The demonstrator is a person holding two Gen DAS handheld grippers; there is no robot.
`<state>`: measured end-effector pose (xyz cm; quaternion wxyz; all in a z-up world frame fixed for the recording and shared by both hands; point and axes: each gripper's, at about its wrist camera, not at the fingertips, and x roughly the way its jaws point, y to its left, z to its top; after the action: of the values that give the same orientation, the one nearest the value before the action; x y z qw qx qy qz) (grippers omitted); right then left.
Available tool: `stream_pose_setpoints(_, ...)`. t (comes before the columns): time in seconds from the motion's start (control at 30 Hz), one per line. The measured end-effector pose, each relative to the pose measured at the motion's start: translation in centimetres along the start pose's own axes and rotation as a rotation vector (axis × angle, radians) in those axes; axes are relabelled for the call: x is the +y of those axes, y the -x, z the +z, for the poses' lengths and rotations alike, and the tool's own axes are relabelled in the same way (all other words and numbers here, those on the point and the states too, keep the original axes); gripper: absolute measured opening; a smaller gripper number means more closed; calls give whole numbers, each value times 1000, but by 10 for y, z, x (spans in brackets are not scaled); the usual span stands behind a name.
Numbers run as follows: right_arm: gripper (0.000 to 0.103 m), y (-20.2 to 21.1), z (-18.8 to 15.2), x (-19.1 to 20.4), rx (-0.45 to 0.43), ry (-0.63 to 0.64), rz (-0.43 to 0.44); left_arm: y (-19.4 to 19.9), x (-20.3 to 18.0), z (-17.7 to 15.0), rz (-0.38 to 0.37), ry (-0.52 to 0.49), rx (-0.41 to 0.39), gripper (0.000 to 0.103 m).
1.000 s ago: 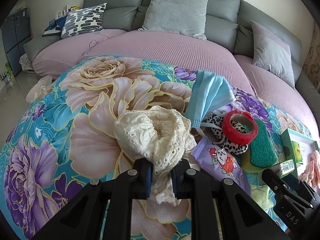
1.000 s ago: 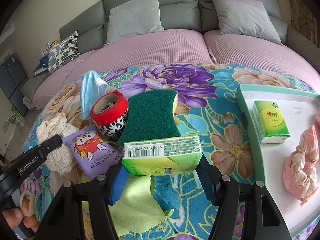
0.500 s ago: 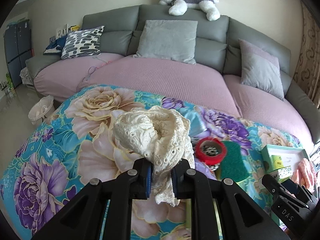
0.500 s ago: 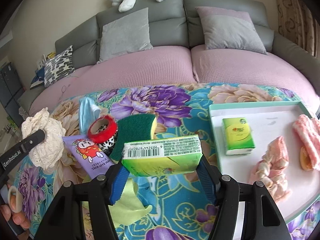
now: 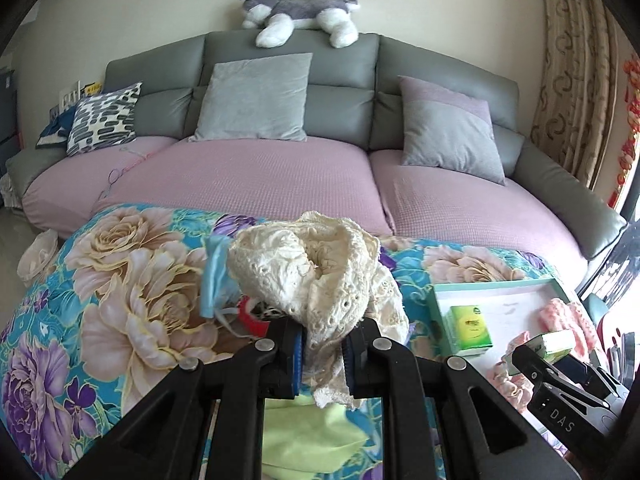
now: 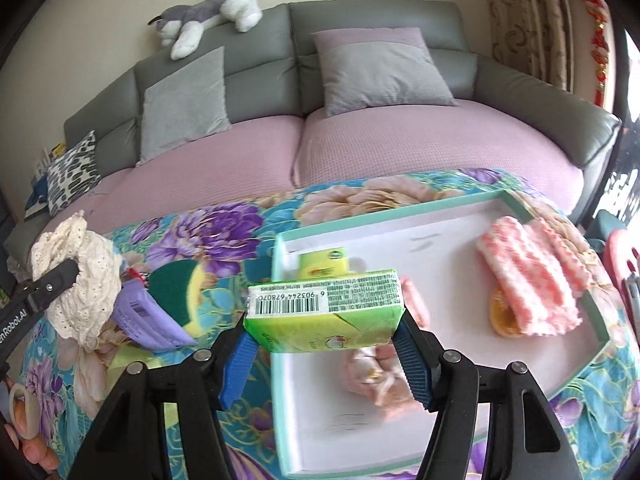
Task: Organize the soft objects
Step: 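Carry the lace and soap bar over the white tray and open both grippers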
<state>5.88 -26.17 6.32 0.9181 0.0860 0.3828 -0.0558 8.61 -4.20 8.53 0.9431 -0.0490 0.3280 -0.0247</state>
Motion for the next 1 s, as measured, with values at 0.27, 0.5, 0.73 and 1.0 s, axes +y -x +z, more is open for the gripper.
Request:
stream_pose_setpoints(0.27, 67, 9, 3, -50, -19, -103, -33, 6, -32, 0, 5, -54, -25, 17)
stream_pose_setpoints(0.5, 67, 7, 1, -83, -17, -160, -99, -8, -86, -14, -122, -150, 17, 17)
stream_pose_setpoints(0.73, 67, 3, 3, -104, -17, -184, -145, -36, -142, -35, -239, -242, 101, 18)
stream_pose_setpoints(1.0, 67, -6, 7, -108, -18, -180, -146, -66, -158, -49, -261, -251, 183, 18)
